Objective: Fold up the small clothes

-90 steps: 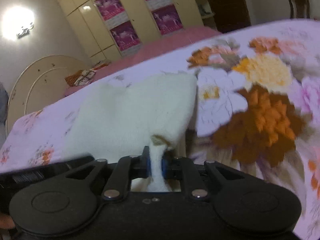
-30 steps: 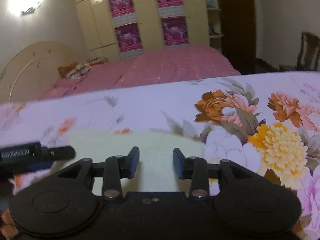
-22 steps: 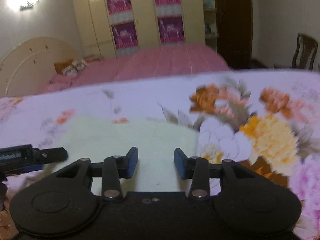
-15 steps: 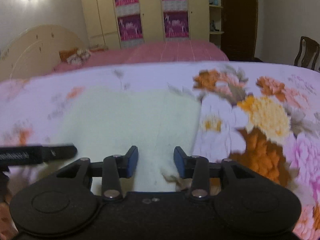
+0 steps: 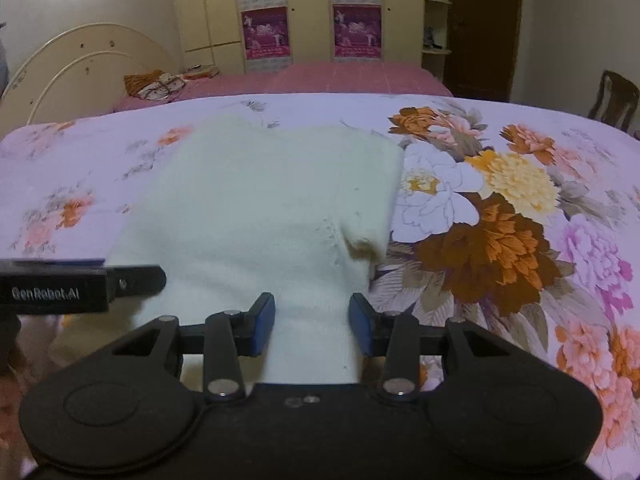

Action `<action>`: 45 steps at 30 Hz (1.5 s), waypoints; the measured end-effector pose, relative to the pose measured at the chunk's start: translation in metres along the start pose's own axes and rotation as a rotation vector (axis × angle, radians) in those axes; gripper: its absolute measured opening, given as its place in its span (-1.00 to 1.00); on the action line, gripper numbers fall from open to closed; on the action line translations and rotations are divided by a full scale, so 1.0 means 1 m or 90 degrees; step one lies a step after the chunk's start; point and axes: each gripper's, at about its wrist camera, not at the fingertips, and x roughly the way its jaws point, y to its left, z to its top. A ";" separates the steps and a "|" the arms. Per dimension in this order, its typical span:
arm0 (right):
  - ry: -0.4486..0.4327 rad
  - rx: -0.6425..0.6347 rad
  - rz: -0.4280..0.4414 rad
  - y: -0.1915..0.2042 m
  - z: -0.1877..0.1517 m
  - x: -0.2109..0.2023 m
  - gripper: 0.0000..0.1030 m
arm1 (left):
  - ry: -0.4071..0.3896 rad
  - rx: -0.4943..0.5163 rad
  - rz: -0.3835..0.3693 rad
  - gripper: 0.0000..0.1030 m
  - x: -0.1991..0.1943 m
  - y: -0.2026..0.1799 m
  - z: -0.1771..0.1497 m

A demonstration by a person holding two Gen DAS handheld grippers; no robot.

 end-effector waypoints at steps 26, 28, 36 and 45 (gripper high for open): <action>0.072 0.040 -0.072 0.004 -0.045 -0.039 -0.46 | 0.037 0.047 -0.011 0.55 -0.036 -0.002 -0.033; 0.088 0.058 -0.076 0.000 -0.052 -0.038 -0.43 | 0.041 0.021 -0.031 0.55 -0.043 0.003 -0.029; 0.013 0.158 0.000 -0.017 -0.029 -0.064 0.19 | 0.024 -0.025 -0.041 0.55 -0.046 0.007 -0.002; 0.032 0.219 0.079 -0.052 0.012 -0.003 0.39 | 0.047 -0.058 -0.028 0.55 0.010 0.003 0.031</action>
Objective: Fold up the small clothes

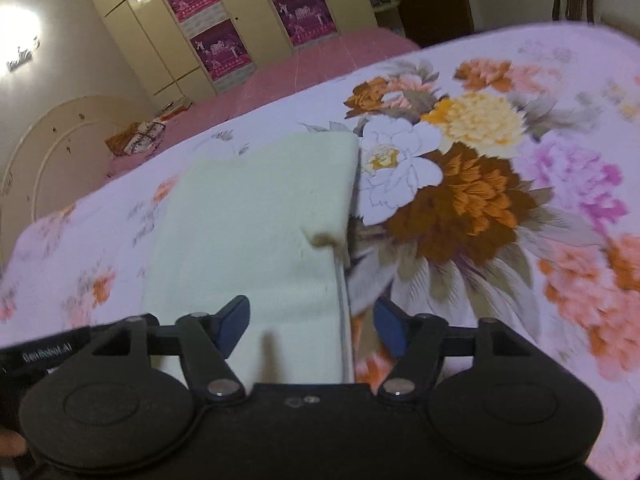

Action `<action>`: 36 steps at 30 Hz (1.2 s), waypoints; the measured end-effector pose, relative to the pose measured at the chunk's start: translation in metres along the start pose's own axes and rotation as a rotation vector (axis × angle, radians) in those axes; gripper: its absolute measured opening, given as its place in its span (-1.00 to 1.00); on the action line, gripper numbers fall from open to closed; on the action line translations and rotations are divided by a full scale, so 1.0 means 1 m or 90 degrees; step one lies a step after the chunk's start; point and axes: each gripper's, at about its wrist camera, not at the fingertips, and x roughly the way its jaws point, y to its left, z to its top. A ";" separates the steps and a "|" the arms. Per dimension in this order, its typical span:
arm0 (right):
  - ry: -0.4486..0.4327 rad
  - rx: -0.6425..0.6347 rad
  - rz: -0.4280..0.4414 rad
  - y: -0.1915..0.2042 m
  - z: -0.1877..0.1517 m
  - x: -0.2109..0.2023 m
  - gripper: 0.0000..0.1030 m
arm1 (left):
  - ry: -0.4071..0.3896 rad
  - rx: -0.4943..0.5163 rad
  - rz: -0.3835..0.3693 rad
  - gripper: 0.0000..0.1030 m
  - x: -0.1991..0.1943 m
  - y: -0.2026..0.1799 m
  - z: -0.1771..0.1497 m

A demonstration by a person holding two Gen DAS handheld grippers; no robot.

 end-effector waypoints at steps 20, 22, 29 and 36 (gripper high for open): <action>0.012 -0.013 0.119 -0.011 0.028 0.061 -0.38 | 0.002 -0.008 -0.073 -0.01 0.046 -0.015 0.021; 0.017 0.030 0.131 -0.017 0.029 0.070 -0.29 | 0.002 -0.016 -0.071 -0.05 0.046 -0.016 0.023; -0.021 0.013 0.138 0.002 0.030 0.049 -0.43 | -0.021 -0.008 -0.083 -0.29 0.023 -0.016 0.026; -0.036 0.001 0.185 0.045 0.041 0.029 -0.44 | -0.062 -0.006 -0.074 -0.29 -0.032 0.016 0.041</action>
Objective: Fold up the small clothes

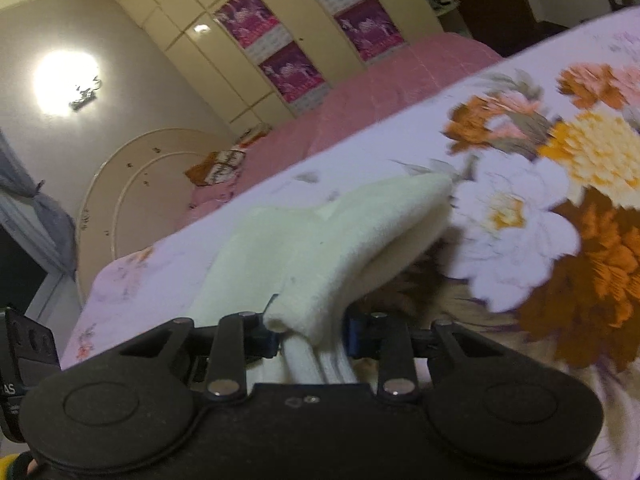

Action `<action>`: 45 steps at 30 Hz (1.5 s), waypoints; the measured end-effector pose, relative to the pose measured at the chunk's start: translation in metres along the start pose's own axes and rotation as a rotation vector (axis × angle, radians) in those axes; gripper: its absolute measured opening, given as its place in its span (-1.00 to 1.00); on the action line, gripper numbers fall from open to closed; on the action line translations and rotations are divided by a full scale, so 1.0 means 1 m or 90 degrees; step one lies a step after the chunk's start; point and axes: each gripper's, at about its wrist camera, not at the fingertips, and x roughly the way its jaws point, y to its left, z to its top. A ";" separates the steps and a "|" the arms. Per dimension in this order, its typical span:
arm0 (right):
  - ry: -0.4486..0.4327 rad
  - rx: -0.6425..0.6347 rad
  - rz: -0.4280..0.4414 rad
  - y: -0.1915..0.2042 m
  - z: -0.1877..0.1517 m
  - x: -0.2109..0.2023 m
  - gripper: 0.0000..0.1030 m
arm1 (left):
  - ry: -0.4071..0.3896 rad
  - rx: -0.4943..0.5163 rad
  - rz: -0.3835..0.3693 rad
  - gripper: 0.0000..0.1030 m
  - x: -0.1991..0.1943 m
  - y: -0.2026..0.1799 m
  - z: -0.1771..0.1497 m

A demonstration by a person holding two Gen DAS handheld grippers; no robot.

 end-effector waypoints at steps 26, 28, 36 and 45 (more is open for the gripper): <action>0.094 -0.061 0.031 0.201 -0.086 0.192 -0.38 | -0.051 -0.043 0.115 -0.01 -0.091 0.284 -0.008; 0.104 -0.043 0.016 0.192 -0.087 0.193 -0.17 | -0.040 -0.036 0.110 -0.01 -0.093 0.282 -0.004; 0.092 0.034 0.003 0.182 -0.057 0.188 0.06 | -0.057 -0.104 0.112 -0.01 -0.087 0.297 0.040; 0.042 -0.057 0.020 0.204 -0.044 0.216 -0.63 | -0.099 -0.121 0.140 -0.01 -0.058 0.307 0.045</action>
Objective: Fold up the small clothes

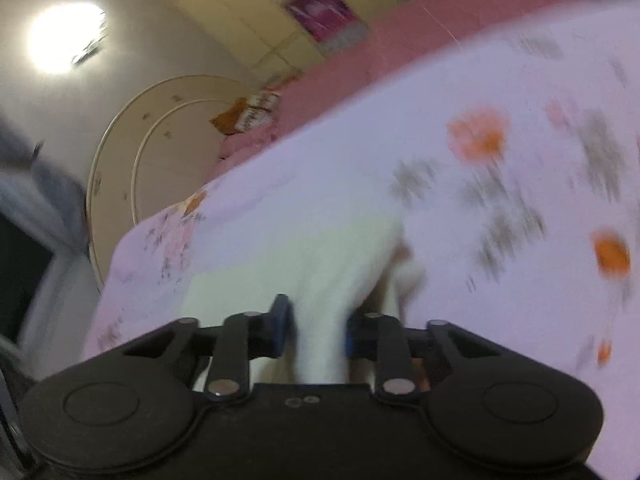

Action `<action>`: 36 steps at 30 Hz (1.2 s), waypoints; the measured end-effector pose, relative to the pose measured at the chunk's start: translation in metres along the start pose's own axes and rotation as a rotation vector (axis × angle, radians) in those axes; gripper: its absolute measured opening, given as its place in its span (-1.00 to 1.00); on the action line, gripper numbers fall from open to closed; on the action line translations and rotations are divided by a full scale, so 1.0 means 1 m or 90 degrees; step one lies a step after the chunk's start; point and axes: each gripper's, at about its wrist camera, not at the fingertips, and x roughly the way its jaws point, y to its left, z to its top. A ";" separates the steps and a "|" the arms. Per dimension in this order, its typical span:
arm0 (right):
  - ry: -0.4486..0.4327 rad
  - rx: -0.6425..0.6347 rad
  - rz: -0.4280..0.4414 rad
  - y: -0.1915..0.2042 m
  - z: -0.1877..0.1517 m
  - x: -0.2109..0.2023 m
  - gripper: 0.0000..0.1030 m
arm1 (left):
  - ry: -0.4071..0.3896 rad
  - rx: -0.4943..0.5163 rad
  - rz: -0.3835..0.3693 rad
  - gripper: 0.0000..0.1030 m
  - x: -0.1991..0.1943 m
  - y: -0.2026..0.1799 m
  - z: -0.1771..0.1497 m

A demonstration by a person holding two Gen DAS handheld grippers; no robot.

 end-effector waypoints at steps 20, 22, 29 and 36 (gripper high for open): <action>-0.032 -0.136 -0.097 0.045 -0.045 -0.071 -0.23 | 0.059 0.092 0.033 0.28 -0.043 -0.019 -0.040; -0.005 -0.151 -0.115 0.049 -0.055 -0.064 -0.30 | 0.056 0.092 0.032 0.28 -0.042 -0.017 -0.045; 0.037 -0.094 -0.174 0.034 -0.066 -0.058 -0.32 | 0.069 0.115 0.037 0.34 -0.057 -0.024 -0.050; 0.033 -0.113 -0.170 0.061 -0.102 -0.102 -0.32 | 0.089 0.157 0.030 0.35 -0.095 -0.020 -0.087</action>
